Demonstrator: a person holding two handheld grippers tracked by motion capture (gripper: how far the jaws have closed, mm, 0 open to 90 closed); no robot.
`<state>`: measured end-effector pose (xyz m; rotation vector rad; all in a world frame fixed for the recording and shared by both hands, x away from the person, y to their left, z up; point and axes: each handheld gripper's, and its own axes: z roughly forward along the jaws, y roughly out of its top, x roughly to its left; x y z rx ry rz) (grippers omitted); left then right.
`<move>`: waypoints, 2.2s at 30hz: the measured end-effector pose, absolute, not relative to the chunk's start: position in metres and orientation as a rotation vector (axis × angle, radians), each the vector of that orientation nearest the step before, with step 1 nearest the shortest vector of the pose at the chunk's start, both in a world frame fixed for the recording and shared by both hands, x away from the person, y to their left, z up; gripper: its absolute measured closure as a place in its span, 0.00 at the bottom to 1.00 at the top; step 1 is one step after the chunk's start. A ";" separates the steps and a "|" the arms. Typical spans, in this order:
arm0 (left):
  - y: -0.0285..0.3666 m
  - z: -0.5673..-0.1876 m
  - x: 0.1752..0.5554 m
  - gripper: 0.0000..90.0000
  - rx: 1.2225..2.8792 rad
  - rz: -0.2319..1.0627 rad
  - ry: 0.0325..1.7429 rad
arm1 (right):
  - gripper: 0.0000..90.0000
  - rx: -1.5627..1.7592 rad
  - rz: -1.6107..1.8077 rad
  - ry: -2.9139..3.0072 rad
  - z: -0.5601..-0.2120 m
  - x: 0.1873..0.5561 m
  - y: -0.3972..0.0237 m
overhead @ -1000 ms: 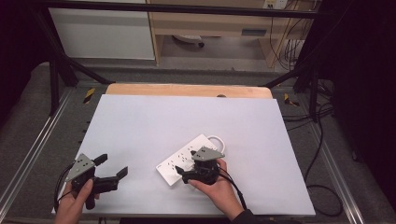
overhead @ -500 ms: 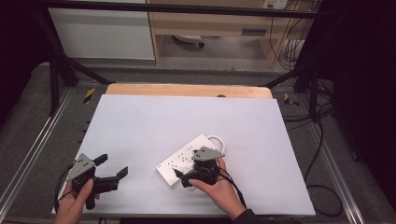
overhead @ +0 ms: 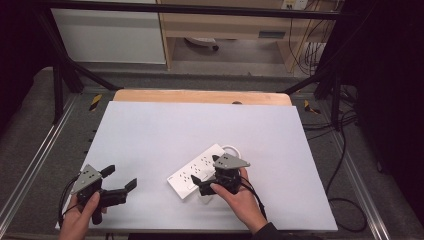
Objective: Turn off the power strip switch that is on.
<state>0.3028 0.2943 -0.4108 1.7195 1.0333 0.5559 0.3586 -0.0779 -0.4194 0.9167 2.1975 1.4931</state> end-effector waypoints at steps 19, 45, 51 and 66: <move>0.295 -0.410 0.302 0.06 1.713 0.557 1.031 | 0.02 0.948 1.483 2.028 -0.386 0.357 -0.127; 0.296 -0.410 0.302 0.06 1.705 0.556 1.035 | 0.04 1.104 1.418 1.831 -0.378 0.342 -0.240; 0.296 -0.410 0.302 0.06 1.703 0.555 1.034 | 0.04 1.156 1.404 1.788 -0.382 0.340 -0.260; 0.296 -0.409 0.302 0.06 1.703 0.558 1.035 | 0.05 1.262 1.390 1.767 -0.406 0.340 -0.289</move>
